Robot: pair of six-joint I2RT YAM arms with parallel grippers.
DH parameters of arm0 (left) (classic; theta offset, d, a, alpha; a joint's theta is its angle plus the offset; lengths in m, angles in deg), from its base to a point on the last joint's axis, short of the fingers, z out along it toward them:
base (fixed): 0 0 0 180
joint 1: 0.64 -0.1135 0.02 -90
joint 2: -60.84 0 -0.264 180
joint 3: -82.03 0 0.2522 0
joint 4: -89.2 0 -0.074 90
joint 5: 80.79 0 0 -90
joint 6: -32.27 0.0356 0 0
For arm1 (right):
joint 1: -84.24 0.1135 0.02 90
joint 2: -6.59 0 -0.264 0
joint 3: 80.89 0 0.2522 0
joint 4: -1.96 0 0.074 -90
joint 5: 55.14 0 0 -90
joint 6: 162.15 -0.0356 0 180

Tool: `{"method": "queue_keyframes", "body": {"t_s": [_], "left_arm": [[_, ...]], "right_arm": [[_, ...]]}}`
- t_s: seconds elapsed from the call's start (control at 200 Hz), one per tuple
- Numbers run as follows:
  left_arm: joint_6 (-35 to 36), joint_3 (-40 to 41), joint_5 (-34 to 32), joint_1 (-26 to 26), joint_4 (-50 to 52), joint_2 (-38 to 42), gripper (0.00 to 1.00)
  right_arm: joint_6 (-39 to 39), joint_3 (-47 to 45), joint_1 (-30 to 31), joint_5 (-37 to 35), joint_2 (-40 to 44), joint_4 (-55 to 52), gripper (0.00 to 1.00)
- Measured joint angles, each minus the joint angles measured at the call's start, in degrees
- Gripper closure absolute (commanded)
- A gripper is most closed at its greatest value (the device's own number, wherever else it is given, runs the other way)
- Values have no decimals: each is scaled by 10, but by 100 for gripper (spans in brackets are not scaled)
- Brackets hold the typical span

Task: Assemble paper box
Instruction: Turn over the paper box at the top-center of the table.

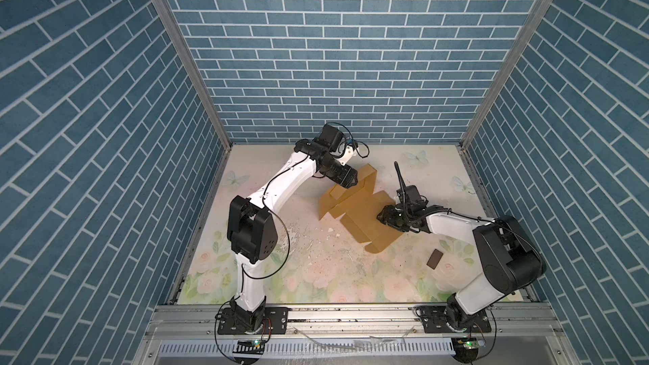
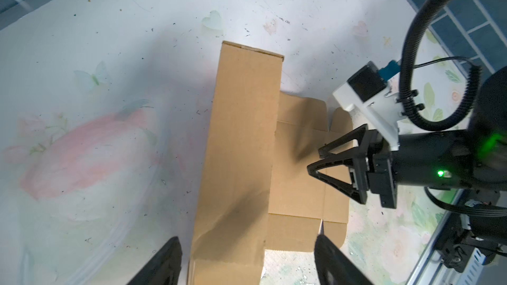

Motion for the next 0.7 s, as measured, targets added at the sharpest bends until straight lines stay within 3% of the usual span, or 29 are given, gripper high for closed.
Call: {"method": "queue_keyframes", "body": {"t_s": [0.3, 0.485, 0.7], "left_arm": [[13, 97, 0, -46, -13, 71, 26], [20, 115, 2, -47, -24, 82, 28], [22, 133, 1, -55, -36, 84, 29]], "right_arm": [[6, -45, -97, 1, 110, -77, 37], [27, -58, -163, 17, 109, -92, 35], [62, -54, -177, 87, 50, -43, 39]]}}
